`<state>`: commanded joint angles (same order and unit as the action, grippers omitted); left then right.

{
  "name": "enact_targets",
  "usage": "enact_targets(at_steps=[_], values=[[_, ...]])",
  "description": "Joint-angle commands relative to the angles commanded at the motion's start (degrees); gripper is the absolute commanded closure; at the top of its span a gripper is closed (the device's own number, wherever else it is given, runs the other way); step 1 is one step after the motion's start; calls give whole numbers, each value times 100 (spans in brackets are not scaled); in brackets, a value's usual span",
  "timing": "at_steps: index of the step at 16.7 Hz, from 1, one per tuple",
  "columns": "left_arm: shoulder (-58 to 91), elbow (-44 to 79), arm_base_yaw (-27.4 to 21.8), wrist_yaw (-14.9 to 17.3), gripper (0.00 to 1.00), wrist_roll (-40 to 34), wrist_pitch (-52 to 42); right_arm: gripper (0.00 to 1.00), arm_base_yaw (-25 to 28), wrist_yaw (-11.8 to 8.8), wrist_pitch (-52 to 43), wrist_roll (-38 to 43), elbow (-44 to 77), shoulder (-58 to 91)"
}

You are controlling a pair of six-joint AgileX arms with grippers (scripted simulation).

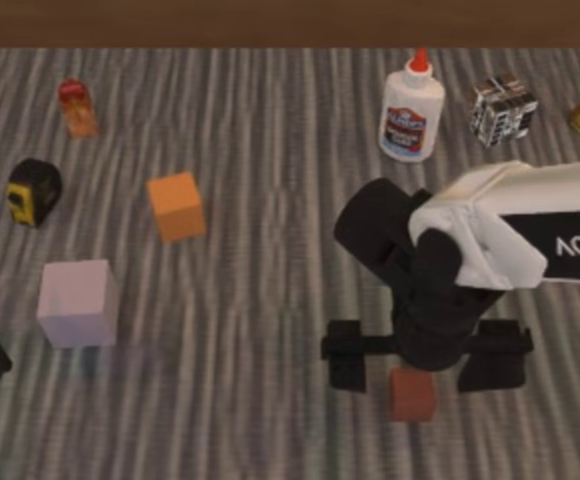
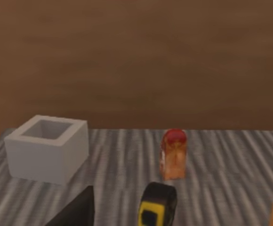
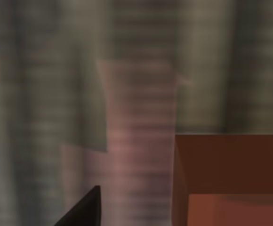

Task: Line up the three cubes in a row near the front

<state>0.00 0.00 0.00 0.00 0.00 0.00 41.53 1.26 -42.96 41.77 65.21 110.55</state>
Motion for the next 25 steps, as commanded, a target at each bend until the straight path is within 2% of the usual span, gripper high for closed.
enact_targets(at_steps=[4, 12, 19, 25], values=[[0, 0, 0, 0, 0, 0, 0, 0, 6, 2, -100, -2, 69, -43], [0, 0, 0, 0, 0, 0, 0, 0, 63, -3, -1497, 6, 837, -657], [113, 92, -27, 21, 0, 34, -75, 0, 47, -7, -1448, -32, 760, -726], [1562, 1196, -317, 213, 0, 492, -1040, 0, 93, -48, -852, -457, -97, -1758]])
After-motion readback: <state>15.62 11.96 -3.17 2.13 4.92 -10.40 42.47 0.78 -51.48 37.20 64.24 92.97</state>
